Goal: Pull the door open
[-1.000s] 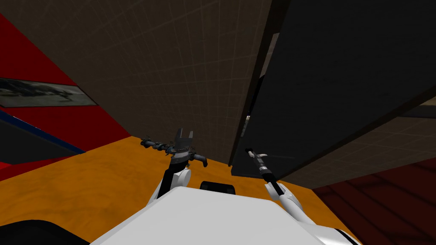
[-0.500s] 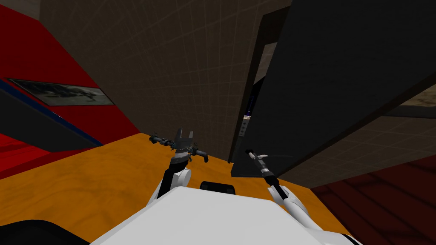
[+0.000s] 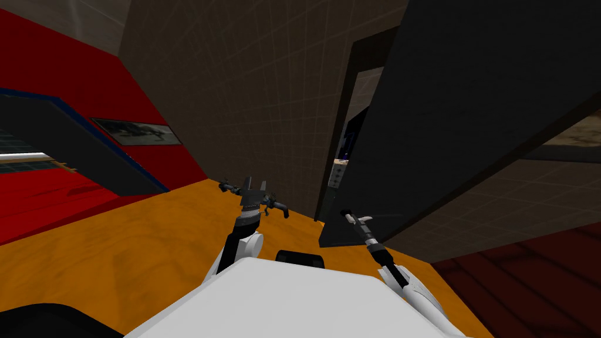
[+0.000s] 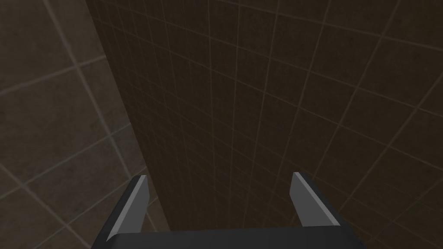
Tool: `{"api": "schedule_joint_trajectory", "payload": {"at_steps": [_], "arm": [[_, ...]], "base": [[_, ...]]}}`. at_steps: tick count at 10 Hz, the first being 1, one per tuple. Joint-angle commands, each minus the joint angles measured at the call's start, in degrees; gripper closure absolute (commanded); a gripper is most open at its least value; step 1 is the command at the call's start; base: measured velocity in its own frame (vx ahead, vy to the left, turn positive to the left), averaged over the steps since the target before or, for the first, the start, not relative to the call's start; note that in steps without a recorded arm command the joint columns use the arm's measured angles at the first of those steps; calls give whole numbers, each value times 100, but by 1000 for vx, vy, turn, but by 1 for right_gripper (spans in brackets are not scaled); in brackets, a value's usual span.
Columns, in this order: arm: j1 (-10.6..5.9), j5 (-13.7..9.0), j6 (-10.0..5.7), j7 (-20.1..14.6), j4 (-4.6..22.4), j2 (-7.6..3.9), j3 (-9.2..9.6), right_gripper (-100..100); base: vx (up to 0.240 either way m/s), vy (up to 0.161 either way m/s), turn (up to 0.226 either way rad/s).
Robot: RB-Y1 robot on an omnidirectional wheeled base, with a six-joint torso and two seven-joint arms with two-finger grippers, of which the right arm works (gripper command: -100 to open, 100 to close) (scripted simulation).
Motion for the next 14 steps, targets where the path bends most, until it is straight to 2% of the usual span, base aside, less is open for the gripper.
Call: {"api": "schedule_joint_trajectory", "payload": {"at_steps": [1,3,4,5,6,8,9,10,11,12,13,14], "arm": [[55,29,-197,-74,40,-85,34,100],[126,53,-328,-140,47,-151,64,100],[117,47,-240,-111,15,-106,60,100],[182,60,-397,-151,81,-149,66,100],[197,62,-435,-159,96,-162,66,100],[265,71,-610,-197,167,-222,62,100],[265,71,-610,-197,167,-222,62,100],[337,82,-799,-238,244,-286,59,100],[355,84,-845,-248,262,-302,58,100],[403,91,-970,-274,313,-344,56,100],[429,95,-1038,-289,340,-367,55,100],[429,95,-1038,-289,340,-367,55,100]], "base": [[-146,-76,104],[-143,-71,82],[-64,-34,22],[-129,-37,190],[-194,-91,187],[-190,-124,192],[-141,-68,58],[-194,-82,245],[-221,-133,222],[-268,-118,213],[-224,-108,173],[-120,-66,38]]}}
